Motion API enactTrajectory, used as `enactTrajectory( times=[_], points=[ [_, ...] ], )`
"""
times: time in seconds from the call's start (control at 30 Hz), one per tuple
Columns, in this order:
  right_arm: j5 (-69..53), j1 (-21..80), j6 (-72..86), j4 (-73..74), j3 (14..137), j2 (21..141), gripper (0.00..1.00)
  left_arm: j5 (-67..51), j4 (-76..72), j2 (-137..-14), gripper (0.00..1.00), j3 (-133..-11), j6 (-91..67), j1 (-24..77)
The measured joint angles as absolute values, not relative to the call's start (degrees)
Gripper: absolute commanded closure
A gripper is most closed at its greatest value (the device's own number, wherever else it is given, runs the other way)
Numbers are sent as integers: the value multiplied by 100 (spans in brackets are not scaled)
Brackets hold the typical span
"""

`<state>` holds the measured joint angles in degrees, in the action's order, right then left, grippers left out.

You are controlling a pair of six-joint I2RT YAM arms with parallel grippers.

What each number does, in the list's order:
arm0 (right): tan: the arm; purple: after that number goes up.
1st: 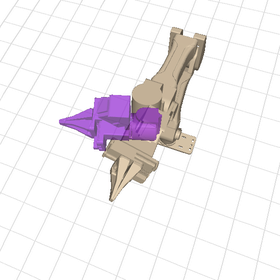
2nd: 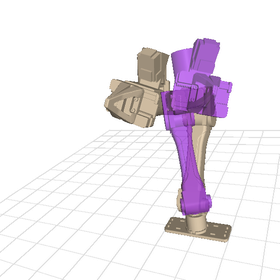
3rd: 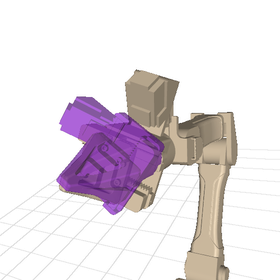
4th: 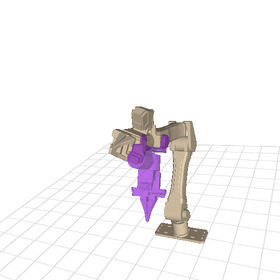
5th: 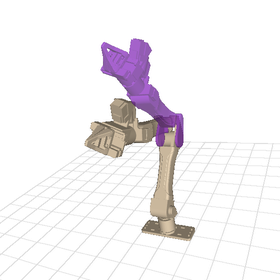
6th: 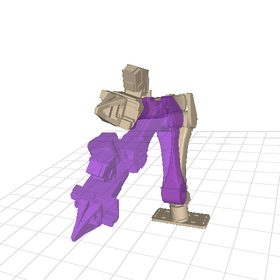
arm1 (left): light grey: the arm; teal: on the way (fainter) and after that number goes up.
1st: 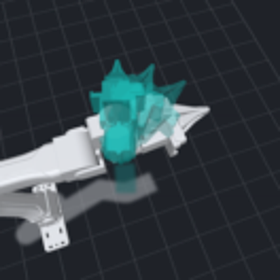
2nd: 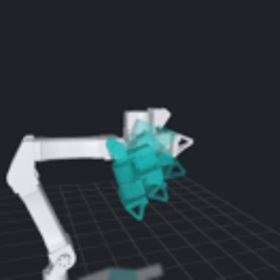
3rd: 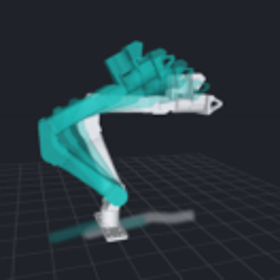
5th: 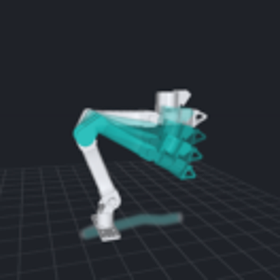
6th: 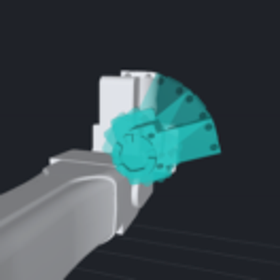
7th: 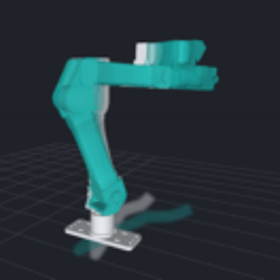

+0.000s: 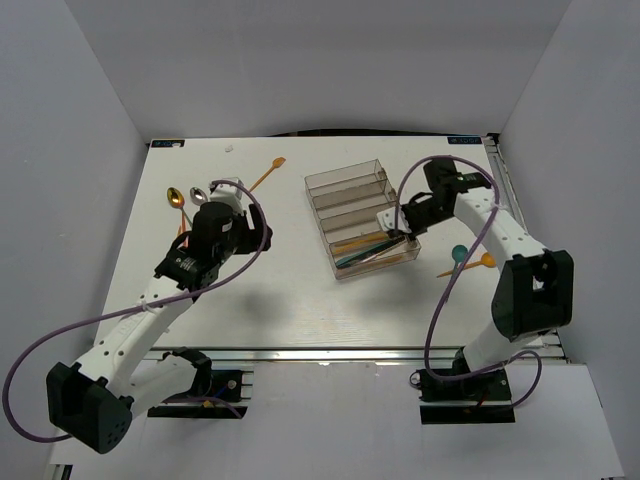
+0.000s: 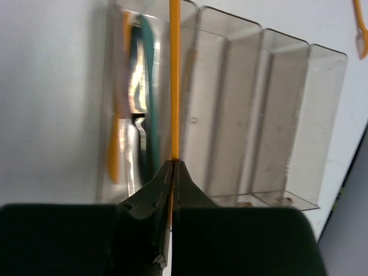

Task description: Sort the eating utensils into containers

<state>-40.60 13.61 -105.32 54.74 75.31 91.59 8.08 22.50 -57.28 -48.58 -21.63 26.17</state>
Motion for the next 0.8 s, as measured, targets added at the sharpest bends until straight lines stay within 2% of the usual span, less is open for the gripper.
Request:
enactTrajectory(
  times=[0.4, 0.43, 0.47, 0.53, 0.67, 0.8],
  points=[
    [-3120, 1619, -9776, 4237, 8803, 11026, 100, 692, 2484, -5717, 12, -4890, -2460, 2519],
    [-3081, 1634, -9762, 4187, 8809, 11080, 98, 676, 2558, -5719, 12, -4897, -2488, 2495],
    [-3039, 1653, -9749, 4160, 8809, 11115, 90, 663, 2620, -5734, 12, -4928, -2504, 2440],
    [-2965, 1675, -9719, 4139, 8809, 11159, 84, 607, 2746, -5791, 12, -5030, -2552, 2318],
    [-2945, 1706, -9625, 4069, 8807, 11159, 55, 386, 2851, -5957, 11, -5229, -2606, 1994],
    [-2954, 1699, -9487, 3986, 8796, 11150, 51, -71, 2915, -6292, 12, -5389, -2703, 1345]
  ],
)
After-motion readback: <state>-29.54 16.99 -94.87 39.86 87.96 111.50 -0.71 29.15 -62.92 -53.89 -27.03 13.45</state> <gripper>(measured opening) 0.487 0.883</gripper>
